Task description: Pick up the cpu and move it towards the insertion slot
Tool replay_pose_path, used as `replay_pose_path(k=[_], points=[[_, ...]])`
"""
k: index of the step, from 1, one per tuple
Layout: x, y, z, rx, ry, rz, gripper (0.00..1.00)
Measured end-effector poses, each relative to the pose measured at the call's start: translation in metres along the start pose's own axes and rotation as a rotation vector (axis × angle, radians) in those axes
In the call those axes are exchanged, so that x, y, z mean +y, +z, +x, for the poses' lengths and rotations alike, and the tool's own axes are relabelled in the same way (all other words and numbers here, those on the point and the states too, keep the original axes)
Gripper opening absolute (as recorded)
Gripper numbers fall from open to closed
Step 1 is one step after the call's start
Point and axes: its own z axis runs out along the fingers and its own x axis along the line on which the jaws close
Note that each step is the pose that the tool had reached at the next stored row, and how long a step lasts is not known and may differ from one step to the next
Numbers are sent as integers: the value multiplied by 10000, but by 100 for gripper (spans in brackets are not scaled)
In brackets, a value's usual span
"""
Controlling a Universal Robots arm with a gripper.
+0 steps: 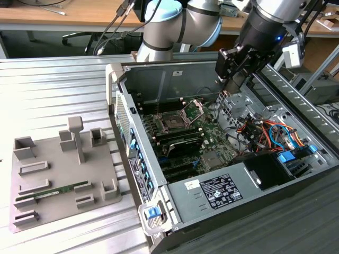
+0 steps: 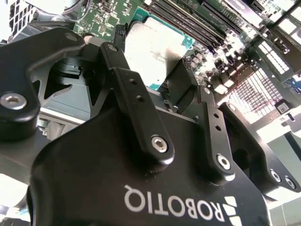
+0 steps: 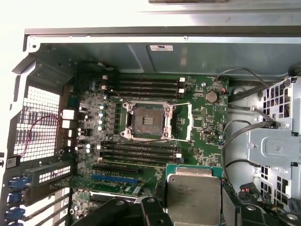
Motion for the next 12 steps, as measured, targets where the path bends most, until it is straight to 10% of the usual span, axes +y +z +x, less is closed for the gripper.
replay_pose_path(k=[12], points=[[4,12,-45,0,0,0,55]])
